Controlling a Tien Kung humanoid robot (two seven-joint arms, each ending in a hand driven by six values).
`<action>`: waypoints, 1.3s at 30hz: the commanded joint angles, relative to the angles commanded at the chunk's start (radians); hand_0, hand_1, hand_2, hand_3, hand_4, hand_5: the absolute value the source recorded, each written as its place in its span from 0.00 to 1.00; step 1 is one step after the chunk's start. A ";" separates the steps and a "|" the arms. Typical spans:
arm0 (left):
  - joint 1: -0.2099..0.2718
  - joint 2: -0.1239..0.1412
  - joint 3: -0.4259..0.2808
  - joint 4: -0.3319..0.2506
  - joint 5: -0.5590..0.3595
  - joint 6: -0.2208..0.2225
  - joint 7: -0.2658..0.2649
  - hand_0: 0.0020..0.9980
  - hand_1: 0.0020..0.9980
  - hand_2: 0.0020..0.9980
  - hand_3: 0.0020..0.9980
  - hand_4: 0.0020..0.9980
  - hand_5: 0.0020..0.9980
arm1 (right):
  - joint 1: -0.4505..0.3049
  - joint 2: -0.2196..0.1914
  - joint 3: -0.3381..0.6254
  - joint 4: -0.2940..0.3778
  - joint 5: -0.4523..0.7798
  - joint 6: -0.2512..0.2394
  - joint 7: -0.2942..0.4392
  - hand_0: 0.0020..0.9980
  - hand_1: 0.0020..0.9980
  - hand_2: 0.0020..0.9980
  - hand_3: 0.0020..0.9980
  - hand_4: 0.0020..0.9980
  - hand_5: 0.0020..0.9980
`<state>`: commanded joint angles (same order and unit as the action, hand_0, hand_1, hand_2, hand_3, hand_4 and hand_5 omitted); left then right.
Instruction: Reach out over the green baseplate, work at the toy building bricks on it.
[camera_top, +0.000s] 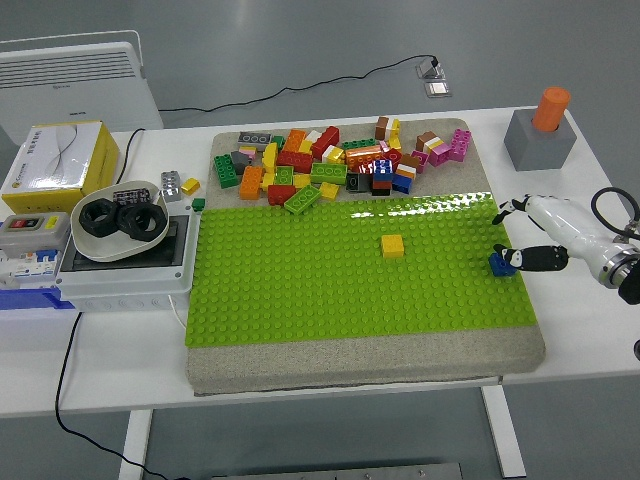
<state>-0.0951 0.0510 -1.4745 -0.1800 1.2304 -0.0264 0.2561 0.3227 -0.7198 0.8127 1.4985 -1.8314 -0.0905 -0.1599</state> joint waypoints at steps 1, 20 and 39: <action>0.000 0.000 -0.001 0.000 0.002 0.000 0.000 0.63 0.48 0.60 0.73 1.00 1.00 | -0.003 -0.006 0.001 0.007 -0.023 0.009 -0.017 0.87 0.87 0.87 0.71 0.74 0.12; -0.004 -0.004 -0.002 0.000 0.001 0.001 -0.001 0.63 0.48 0.60 0.73 1.00 1.00 | 0.016 0.022 -0.044 -0.047 -0.051 0.049 -0.045 0.87 0.88 0.87 0.72 0.74 0.12; 0.000 -0.004 -0.007 0.000 0.024 -0.001 0.001 0.63 0.48 0.60 0.72 1.00 1.00 | 0.039 0.066 -0.086 -0.146 0.085 0.018 0.004 0.86 0.88 0.86 0.70 0.72 0.17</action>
<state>-0.0946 0.0468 -1.4813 -0.1800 1.2543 -0.0277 0.2570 0.3620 -0.6540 0.7267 1.3530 -1.7469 -0.0726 -0.1557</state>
